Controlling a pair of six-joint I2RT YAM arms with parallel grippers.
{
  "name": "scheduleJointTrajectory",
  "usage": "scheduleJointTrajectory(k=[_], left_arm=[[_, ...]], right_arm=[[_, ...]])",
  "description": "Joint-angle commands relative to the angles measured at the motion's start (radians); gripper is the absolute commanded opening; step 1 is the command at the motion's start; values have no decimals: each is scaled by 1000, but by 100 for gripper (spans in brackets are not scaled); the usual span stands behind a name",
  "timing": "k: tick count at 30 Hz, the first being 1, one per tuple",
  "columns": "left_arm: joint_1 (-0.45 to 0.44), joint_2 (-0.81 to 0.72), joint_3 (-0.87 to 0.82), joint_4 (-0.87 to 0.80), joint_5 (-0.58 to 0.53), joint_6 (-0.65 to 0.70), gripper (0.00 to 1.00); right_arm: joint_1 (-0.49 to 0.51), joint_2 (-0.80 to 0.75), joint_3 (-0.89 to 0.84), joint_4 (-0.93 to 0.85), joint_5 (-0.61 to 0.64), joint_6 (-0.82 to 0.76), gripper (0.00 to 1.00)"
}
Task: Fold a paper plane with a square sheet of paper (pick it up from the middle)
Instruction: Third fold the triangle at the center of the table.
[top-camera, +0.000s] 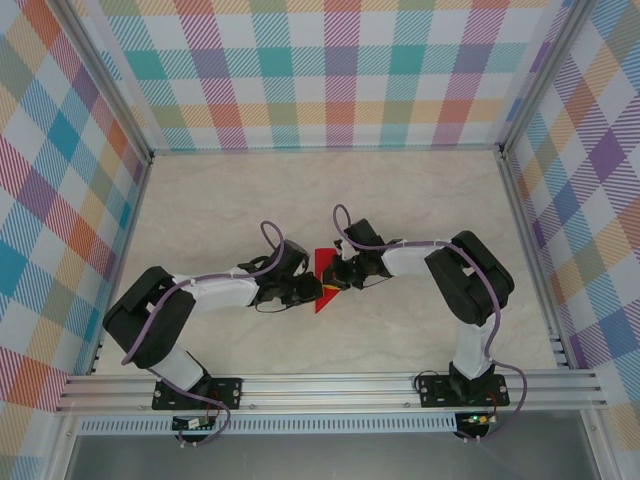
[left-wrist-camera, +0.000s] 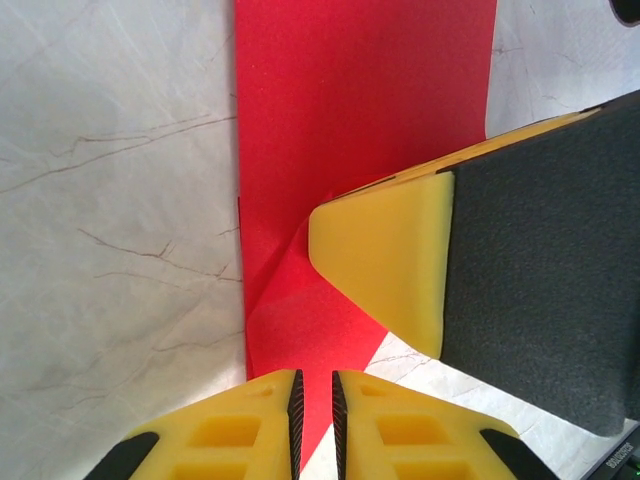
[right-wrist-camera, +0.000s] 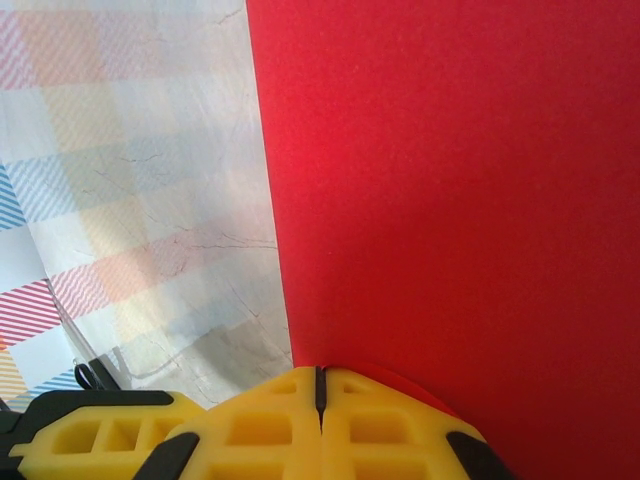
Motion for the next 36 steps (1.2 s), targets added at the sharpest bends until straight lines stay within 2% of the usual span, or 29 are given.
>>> scheduleJointTrajectory(k=[1, 36], left_arm=[[-2, 21, 22, 22, 15, 17, 18], [-3, 71, 44, 33, -1, 29, 17]], right_arm=[[4, 5, 5, 25, -5, 0, 0], [6, 32, 17, -4, 8, -8, 0]])
